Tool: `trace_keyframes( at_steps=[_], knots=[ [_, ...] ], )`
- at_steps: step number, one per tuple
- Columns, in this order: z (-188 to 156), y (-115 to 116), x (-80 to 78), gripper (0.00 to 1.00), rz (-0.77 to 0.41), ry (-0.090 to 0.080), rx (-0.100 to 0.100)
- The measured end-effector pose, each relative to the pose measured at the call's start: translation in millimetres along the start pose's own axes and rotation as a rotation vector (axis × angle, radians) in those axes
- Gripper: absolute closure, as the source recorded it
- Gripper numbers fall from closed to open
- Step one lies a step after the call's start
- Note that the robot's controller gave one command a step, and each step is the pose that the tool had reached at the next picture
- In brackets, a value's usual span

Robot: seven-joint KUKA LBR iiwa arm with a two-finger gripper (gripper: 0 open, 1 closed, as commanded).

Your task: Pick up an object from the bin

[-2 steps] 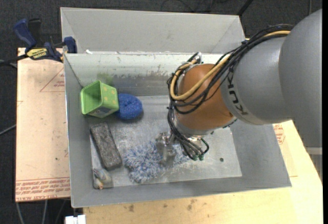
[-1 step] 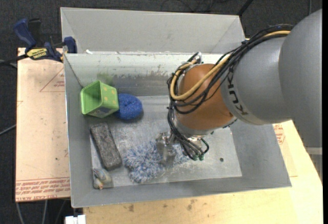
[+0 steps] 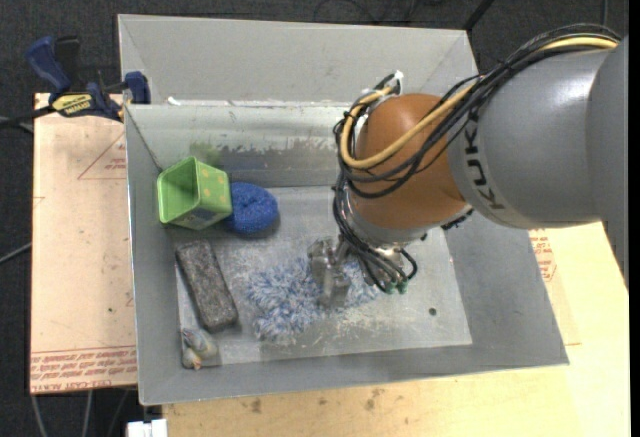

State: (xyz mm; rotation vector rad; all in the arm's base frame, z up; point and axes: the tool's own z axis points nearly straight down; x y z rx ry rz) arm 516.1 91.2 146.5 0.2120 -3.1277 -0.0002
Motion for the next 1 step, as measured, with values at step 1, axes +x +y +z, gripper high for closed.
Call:
trace_keyframes(
  at_steps=[1],
  knots=[
    [-75.2,14.9,-24.0,1.0,-0.022,-0.007,0.0]
  ],
)
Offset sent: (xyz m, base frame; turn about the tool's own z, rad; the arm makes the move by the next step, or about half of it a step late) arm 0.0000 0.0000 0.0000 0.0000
